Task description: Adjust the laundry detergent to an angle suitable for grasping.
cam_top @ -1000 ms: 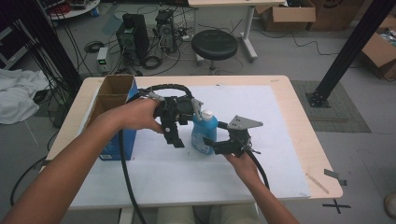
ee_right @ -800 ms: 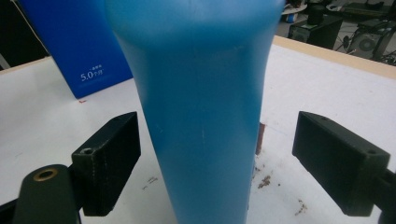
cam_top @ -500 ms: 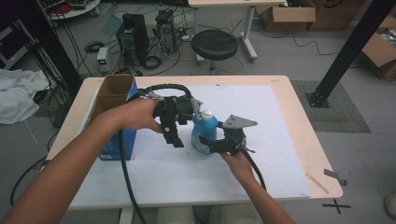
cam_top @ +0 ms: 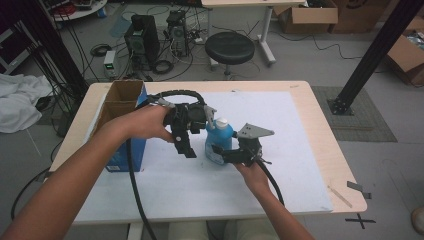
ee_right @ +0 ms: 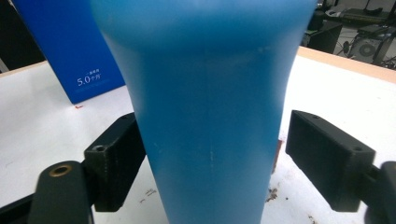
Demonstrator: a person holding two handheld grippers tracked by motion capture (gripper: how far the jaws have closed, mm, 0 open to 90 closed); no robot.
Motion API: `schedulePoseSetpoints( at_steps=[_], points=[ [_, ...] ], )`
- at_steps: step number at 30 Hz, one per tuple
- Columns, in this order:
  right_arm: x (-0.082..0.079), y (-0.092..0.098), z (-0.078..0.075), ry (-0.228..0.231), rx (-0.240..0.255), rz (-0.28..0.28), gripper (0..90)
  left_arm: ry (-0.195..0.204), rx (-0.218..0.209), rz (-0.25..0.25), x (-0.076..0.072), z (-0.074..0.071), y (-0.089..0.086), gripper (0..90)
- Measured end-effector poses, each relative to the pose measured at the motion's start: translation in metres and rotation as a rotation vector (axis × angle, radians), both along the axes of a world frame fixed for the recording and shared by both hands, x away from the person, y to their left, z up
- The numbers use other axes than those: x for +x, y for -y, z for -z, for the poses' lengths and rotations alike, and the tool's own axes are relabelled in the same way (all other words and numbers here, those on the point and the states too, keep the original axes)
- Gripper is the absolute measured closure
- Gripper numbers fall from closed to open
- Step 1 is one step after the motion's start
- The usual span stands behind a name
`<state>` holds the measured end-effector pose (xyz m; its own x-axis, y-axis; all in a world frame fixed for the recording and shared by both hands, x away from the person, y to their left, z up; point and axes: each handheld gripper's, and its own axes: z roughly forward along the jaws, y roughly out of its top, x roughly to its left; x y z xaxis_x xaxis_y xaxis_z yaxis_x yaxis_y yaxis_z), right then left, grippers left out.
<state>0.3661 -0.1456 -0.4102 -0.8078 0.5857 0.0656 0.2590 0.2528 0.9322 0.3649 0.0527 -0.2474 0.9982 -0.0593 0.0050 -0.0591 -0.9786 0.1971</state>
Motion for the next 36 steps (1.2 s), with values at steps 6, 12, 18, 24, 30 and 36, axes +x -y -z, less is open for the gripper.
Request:
schedulePoseSetpoints(
  at_steps=[6, 12, 18, 24, 30, 36],
  points=[
    [-0.0004, -0.0009, 0.0004, 0.003, -0.004, -0.005, 24.0, -0.002, -0.001, -0.005, 0.0001, 0.0002, -0.0008, 22.2],
    [-0.0007, -0.0014, 0.0002, 0.009, -0.002, -0.004, 26.3, -0.003, 0.001, -0.007, 0.0003, 0.0004, -0.0011, 22.2],
    [-0.0006, -0.0018, 0.0, 0.009, -0.003, -0.007, 29.6, -0.002, -0.003, -0.006, 0.0006, 0.0006, -0.0012, 22.5],
    [-0.0011, -0.002, -0.0019, 0.025, -0.001, -0.014, 35.7, -0.002, -0.005, -0.006, 0.0009, 0.0006, -0.0012, 22.7],
    [-0.0009, -0.0024, -0.0018, 0.026, 0.0, -0.022, 40.8, -0.001, -0.006, -0.008, 0.0014, 0.0011, -0.0019, 22.8],
    [-0.0016, -0.0037, -0.0027, 0.04, -0.015, -0.02, 42.0, 0.0, -0.004, -0.011, 0.0022, 0.0012, -0.0027, 22.9]
  ],
)
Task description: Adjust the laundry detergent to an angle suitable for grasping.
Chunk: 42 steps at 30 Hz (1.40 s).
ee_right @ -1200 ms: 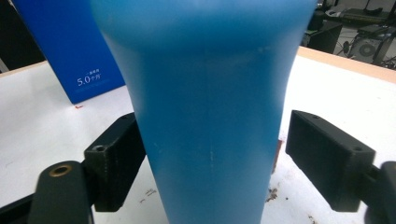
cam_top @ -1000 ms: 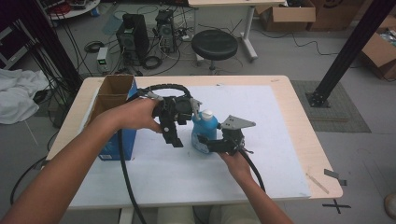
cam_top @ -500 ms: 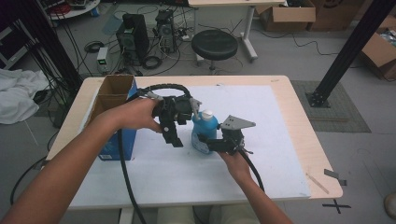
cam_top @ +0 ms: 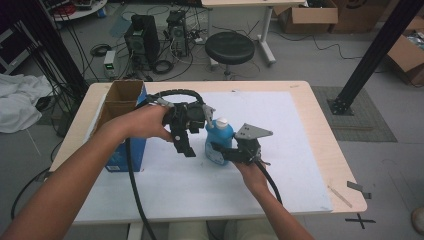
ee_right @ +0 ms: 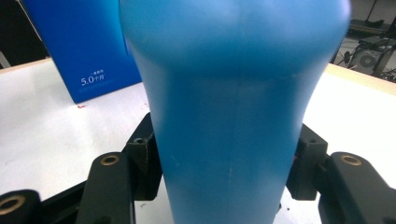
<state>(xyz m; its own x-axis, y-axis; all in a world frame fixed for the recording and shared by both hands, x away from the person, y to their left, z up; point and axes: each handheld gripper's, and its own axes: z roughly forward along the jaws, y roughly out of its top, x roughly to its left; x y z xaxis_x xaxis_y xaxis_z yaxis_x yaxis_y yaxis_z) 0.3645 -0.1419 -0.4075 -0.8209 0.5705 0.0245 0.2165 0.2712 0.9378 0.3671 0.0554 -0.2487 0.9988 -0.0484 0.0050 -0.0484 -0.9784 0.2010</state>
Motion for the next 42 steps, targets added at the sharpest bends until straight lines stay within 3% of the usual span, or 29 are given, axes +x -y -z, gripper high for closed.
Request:
schedulePoseSetpoints(
  at_steps=[22, 30, 42],
  points=[
    [-0.004, -0.005, -0.006, 0.058, -0.076, -0.007, 44.5, 0.005, -0.006, -0.004, 0.001, -0.001, -0.002, 23.1],
    [-0.004, -0.002, -0.017, 0.063, -0.079, -0.031, 44.5, 0.005, 0.001, -0.007, 0.0, -0.002, -0.002, 23.1],
    [-0.007, 0.015, -0.029, 0.064, -0.088, -0.111, 44.3, 0.006, -0.001, -0.011, 0.0, -0.003, -0.002, 23.1]
  ],
)
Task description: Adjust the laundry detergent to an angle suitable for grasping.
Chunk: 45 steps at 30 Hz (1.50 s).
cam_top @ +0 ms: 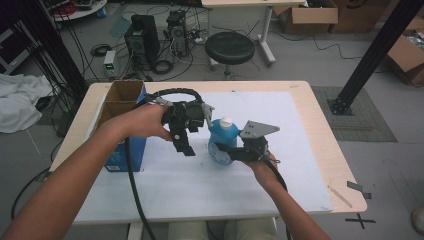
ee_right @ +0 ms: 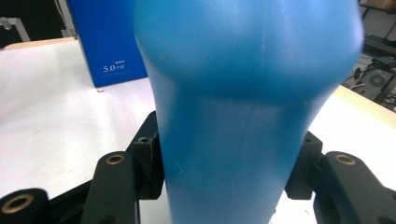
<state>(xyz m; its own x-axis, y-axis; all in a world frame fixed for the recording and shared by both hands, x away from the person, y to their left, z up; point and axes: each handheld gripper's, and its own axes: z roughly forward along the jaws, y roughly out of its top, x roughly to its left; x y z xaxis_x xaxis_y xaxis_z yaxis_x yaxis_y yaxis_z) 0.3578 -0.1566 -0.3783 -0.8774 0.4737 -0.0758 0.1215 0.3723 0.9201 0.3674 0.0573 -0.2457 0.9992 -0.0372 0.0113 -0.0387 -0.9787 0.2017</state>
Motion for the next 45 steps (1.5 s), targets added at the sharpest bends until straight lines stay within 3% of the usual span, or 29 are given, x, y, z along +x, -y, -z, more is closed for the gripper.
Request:
schedulePoseSetpoints(
  at_steps=[15, 21, 32, 45],
  points=[
    [-0.001, 0.027, -0.003, -0.028, 0.021, -0.182, 44.3, 0.0, 0.002, -0.004, 0.001, 0.0, 0.0, 23.1],
    [-0.001, 0.032, -0.002, -0.024, 0.008, -0.227, 44.3, -0.001, 0.007, -0.008, 0.001, 0.0, 0.0, 23.1],
    [0.0, 0.036, -0.002, -0.041, 0.049, -0.359, 44.3, -0.001, 0.009, -0.011, 0.001, 0.0, 0.001, 23.1],
    [-0.004, 0.034, 0.002, -0.035, -0.007, -0.458, 44.4, -0.002, 0.015, -0.011, 0.002, 0.001, 0.001, 23.1]
  ],
)
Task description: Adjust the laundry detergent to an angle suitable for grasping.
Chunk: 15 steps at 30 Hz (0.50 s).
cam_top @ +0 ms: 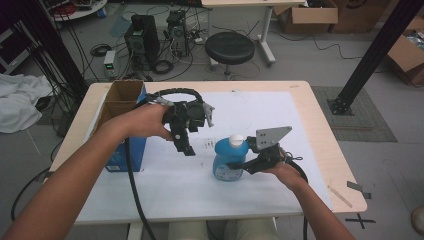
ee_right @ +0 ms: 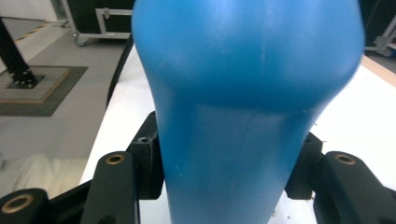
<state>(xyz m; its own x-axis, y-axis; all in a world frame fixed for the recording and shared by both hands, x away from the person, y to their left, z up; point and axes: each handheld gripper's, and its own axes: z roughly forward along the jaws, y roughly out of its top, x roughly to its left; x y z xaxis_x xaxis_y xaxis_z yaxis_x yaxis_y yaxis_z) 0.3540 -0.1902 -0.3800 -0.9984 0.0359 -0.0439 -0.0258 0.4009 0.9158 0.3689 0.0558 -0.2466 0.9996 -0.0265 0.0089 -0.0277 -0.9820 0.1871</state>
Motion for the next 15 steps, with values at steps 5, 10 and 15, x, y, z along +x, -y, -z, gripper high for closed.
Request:
schedulePoseSetpoints(
  at_steps=[5, 10, 15],
  points=[
    [-0.0001, -0.0024, 0.0018, -0.005, -0.001, -0.029, 44.4, -0.001, 0.001, -0.001, 0.0, 0.0003, 0.0002, 23.1],
    [-0.0011, -0.0054, 0.0049, -0.004, -0.019, -0.039, 44.3, 0.0, 0.002, 0.0, 0.0004, 0.0007, 0.0, 23.1],
    [-0.0013, -0.0057, 0.01, -0.005, -0.029, -0.041, 44.4, -0.001, 0.004, 0.0, 0.0009, 0.0013, 0.0006, 23.1]
  ],
)
